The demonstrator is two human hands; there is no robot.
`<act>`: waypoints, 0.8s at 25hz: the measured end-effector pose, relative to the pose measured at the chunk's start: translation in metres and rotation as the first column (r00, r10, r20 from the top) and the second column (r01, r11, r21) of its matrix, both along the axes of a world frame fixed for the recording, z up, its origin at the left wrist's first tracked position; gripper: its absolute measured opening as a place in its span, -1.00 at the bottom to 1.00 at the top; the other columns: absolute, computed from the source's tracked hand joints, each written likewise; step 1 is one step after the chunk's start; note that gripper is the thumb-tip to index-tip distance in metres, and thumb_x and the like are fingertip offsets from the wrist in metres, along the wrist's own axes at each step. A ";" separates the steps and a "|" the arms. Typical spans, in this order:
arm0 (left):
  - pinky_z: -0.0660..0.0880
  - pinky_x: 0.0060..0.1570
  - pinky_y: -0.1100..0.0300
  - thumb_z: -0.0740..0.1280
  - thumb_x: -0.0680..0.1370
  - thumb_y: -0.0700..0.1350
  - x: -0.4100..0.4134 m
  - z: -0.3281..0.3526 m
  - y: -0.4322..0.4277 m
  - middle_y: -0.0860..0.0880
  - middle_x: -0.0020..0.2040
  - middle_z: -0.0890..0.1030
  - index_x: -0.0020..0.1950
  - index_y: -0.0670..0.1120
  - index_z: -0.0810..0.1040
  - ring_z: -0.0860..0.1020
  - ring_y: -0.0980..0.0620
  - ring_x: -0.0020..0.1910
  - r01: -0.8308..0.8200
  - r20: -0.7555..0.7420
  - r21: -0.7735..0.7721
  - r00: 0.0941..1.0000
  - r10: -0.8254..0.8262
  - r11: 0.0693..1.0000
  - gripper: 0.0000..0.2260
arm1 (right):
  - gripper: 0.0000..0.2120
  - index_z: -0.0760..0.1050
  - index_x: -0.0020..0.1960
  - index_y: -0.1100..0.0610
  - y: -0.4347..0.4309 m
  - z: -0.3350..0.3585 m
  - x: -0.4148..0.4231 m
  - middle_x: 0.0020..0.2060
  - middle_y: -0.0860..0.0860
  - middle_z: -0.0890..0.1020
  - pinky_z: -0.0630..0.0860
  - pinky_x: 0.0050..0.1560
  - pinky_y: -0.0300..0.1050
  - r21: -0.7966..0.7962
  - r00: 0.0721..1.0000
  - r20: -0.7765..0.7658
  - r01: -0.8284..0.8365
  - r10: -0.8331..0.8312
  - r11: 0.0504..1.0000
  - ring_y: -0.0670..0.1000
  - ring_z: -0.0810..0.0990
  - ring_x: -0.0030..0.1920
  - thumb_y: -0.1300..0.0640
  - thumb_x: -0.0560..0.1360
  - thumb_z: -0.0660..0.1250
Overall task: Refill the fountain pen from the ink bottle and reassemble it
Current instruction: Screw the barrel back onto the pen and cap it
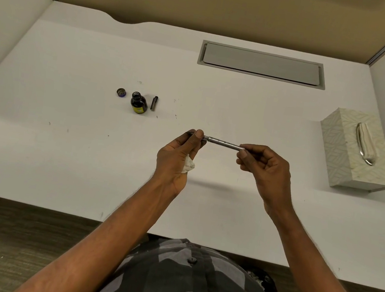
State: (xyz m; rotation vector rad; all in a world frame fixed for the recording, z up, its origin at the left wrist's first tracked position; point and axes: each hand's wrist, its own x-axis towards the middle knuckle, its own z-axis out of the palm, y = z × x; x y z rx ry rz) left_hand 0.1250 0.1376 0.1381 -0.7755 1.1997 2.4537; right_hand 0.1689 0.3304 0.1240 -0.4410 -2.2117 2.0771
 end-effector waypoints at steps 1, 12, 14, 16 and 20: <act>0.34 -0.15 0.26 0.44 0.53 -0.24 0.000 0.000 0.000 0.05 -0.21 0.74 0.00 -0.09 0.63 0.72 0.11 -0.10 -0.002 0.002 -0.002 1.000 0.002 1.000 -0.91 | -0.89 0.69 0.08 0.15 0.000 0.000 0.000 -0.15 0.13 0.74 0.67 -0.04 -0.14 0.023 1.000 0.006 -0.001 0.001 1.000 0.05 0.74 -0.13 0.16 0.57 0.47; 0.43 -0.04 0.30 0.43 0.53 -0.28 -0.001 -0.002 -0.002 0.00 -0.20 0.74 0.01 -0.14 0.63 0.73 0.09 -0.13 -0.040 -0.005 0.028 0.999 0.040 0.999 -0.91 | -0.85 0.66 0.12 0.13 0.000 0.002 -0.005 -0.07 0.01 0.74 0.65 0.09 -0.16 0.012 0.999 -0.010 -0.034 0.034 0.999 0.01 0.72 -0.05 0.19 0.55 0.49; 0.47 0.06 0.28 0.43 0.54 -0.29 -0.002 -0.003 -0.001 0.01 -0.20 0.74 0.02 -0.15 0.63 0.73 0.08 -0.14 -0.043 -0.013 0.031 0.999 0.043 0.999 -0.90 | -0.89 0.67 0.05 0.16 -0.001 0.001 -0.007 -0.16 0.03 0.74 0.65 0.00 -0.10 0.016 1.000 0.002 -0.006 0.006 1.000 0.02 0.73 -0.13 0.13 0.58 0.46; 0.48 0.02 0.30 0.43 0.54 -0.29 -0.002 -0.003 -0.002 0.01 -0.19 0.74 0.04 -0.16 0.63 0.73 0.08 -0.13 -0.037 -0.019 0.031 0.999 0.038 0.999 -0.89 | -0.83 0.68 0.05 0.18 -0.004 0.001 -0.009 -0.17 0.08 0.75 0.67 -0.02 -0.07 0.009 1.000 0.024 0.011 -0.011 1.000 0.01 0.74 -0.13 0.08 0.59 0.44; 0.51 0.14 0.27 0.44 0.53 -0.29 -0.005 -0.005 -0.003 -0.05 -0.11 0.73 0.04 -0.17 0.64 0.74 0.05 -0.13 -0.056 -0.025 0.043 0.998 0.057 0.998 -0.89 | -0.72 0.65 0.20 0.10 -0.004 0.002 -0.007 0.03 0.00 0.75 0.62 0.15 -0.22 -0.014 0.999 -0.017 -0.041 0.040 0.999 -0.07 0.72 0.05 0.21 0.50 0.54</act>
